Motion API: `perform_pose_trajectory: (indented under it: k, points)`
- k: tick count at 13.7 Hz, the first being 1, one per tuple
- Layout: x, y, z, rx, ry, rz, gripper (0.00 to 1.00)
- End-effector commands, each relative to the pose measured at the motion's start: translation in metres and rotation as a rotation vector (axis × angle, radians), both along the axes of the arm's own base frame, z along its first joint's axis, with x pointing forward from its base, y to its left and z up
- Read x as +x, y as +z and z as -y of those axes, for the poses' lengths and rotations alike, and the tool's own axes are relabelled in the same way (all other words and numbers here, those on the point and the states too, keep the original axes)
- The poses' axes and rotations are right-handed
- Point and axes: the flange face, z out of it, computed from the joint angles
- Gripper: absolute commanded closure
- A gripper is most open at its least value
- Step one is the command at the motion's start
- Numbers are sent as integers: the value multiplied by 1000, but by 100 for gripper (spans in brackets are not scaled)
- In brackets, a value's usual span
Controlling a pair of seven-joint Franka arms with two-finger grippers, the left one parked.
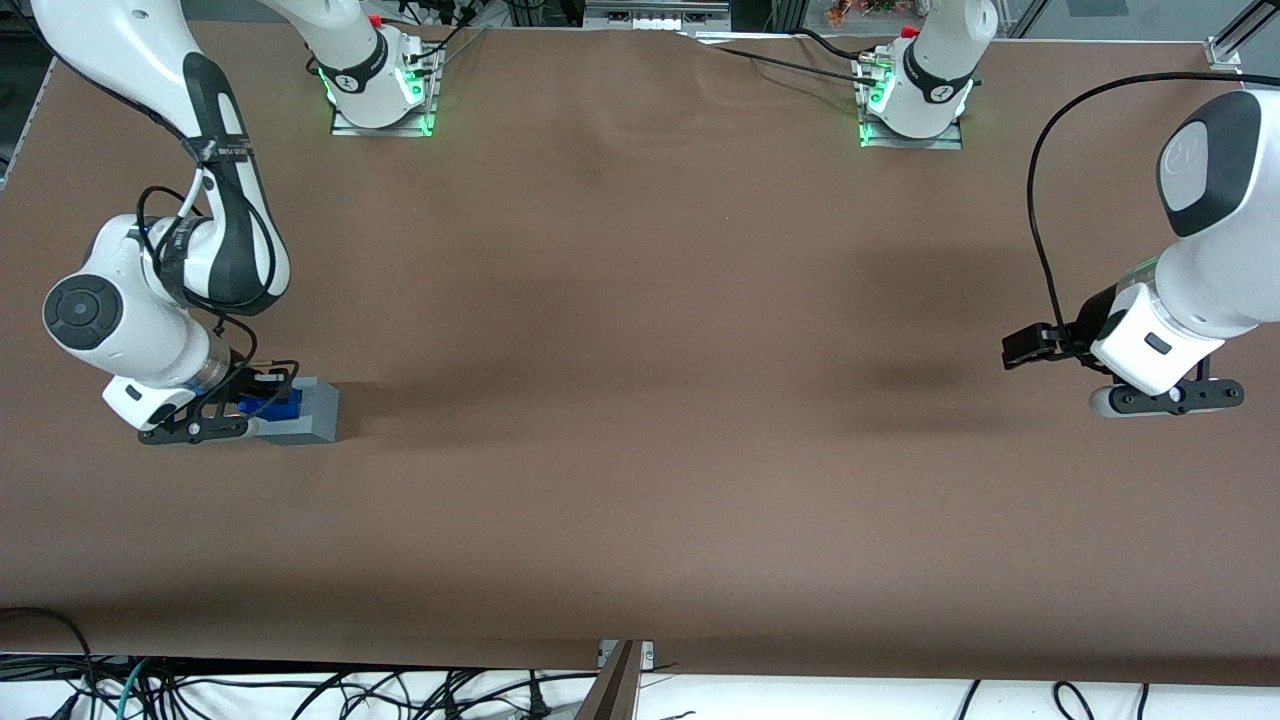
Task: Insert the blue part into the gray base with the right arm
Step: 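Press the blue block down into the gray base with the right gripper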
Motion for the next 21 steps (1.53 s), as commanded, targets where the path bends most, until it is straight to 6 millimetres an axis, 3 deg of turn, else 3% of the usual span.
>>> perform_pose_trajectory:
  k: [1,16,18,19,20,21]
  points:
    - [-7,0,-2,25,1,-4,96]
    - [-5,-7,-3,19,2,9,95]
    - [-4,-9,-2,18,0,8,90]
    - [-4,-9,-3,19,-1,8,52]
    - [-4,-9,-3,19,-1,9,1]
    - [-5,-9,-3,19,-1,6,1]
